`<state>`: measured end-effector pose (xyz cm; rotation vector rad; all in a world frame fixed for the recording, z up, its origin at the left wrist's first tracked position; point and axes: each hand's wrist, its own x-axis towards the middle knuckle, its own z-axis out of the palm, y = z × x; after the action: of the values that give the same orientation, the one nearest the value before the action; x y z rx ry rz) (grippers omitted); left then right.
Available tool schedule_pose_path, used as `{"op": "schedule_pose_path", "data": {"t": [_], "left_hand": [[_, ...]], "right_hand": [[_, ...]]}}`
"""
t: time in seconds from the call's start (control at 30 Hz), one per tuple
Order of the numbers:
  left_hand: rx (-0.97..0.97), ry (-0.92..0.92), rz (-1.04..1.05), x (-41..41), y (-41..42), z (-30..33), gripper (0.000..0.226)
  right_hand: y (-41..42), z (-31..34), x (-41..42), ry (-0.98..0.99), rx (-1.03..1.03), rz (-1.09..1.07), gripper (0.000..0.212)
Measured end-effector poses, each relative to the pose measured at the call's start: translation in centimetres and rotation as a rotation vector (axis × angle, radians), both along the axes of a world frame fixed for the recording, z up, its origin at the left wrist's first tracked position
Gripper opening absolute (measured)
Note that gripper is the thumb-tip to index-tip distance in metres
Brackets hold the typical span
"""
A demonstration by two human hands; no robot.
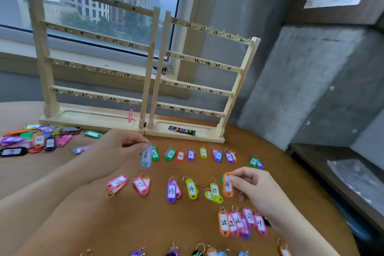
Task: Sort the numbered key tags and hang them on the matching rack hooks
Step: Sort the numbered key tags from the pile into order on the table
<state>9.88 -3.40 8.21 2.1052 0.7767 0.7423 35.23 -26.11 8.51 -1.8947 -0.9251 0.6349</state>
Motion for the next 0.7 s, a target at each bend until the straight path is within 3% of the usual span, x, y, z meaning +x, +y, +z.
{"op": "schedule_pose_path", "data": {"t": [0.33,0.53,0.7], "left_hand": [[-0.024,0.091,-0.079,5.2,-0.3,-0.8,0.014],[0.003,0.153,-0.008,7.7,2.3,-1.7,0.010],[0.019,0.171,-0.024,8.9,4.4,-2.1,0.009]], "right_hand": [[6.1,-0.6,1.5,-0.053,-0.068,0.123,0.009],[13.5,-1.9,1.9,-0.285,-0.180,0.242,0.015],[16.8,-3.8,2.6,-0.358,-0.241,0.258,0.015]]}}
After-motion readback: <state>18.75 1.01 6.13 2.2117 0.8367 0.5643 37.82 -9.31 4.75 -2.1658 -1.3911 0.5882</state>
